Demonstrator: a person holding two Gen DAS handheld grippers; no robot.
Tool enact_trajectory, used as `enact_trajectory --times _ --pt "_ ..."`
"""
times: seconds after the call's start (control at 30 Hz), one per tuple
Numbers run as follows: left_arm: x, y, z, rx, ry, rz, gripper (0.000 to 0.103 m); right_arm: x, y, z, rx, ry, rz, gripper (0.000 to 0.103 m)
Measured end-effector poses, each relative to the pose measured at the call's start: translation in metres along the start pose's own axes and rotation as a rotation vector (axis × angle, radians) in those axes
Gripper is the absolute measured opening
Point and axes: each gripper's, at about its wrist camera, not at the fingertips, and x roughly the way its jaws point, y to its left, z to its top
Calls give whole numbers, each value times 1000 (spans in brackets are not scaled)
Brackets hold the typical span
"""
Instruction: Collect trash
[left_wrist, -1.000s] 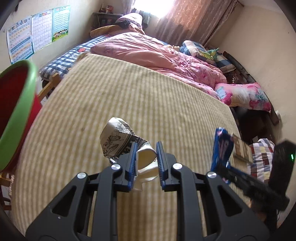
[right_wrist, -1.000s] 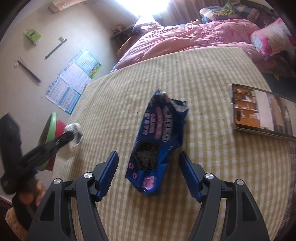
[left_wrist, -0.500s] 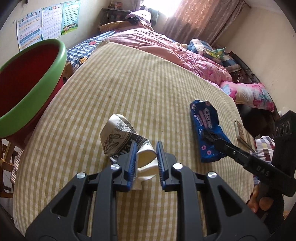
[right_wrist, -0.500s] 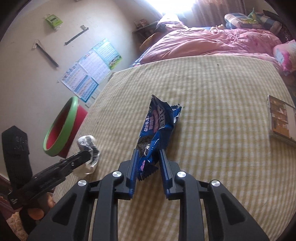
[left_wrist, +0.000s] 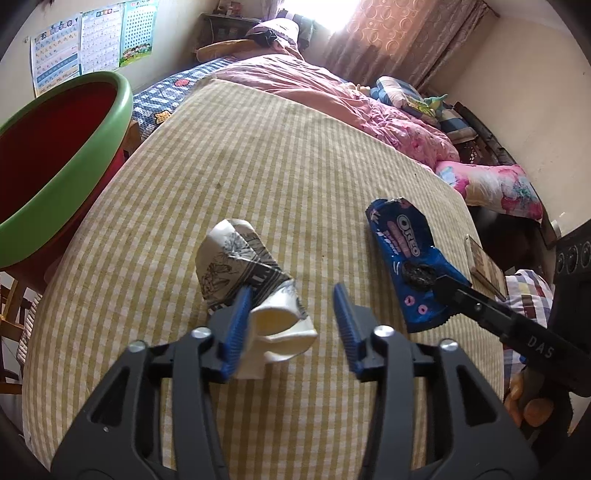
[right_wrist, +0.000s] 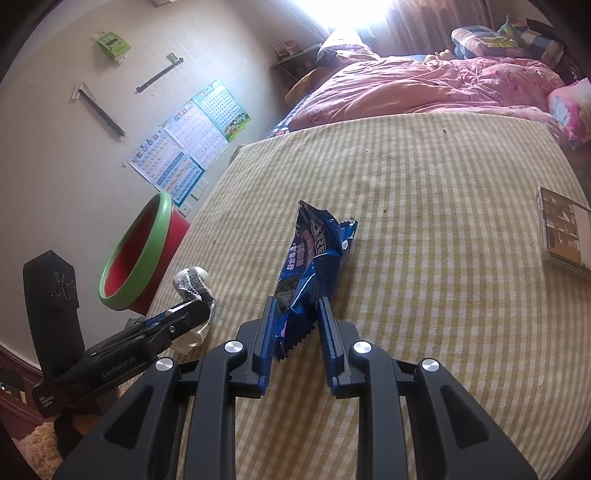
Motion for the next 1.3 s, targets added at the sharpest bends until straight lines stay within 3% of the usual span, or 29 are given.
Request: enact_trajectory --times 0.37,0.53,1.3 --pt "-4 9 -4 -10 0 -1 49 2 9 -3 -3 -1 10 22" --pt "-8 18 -5 -30 3 3 24 3 15 -2 -10 -4 14 22" --pt "-49 57 6 -62 -91 -6 23 20 53 6 -64 -10 22 25"
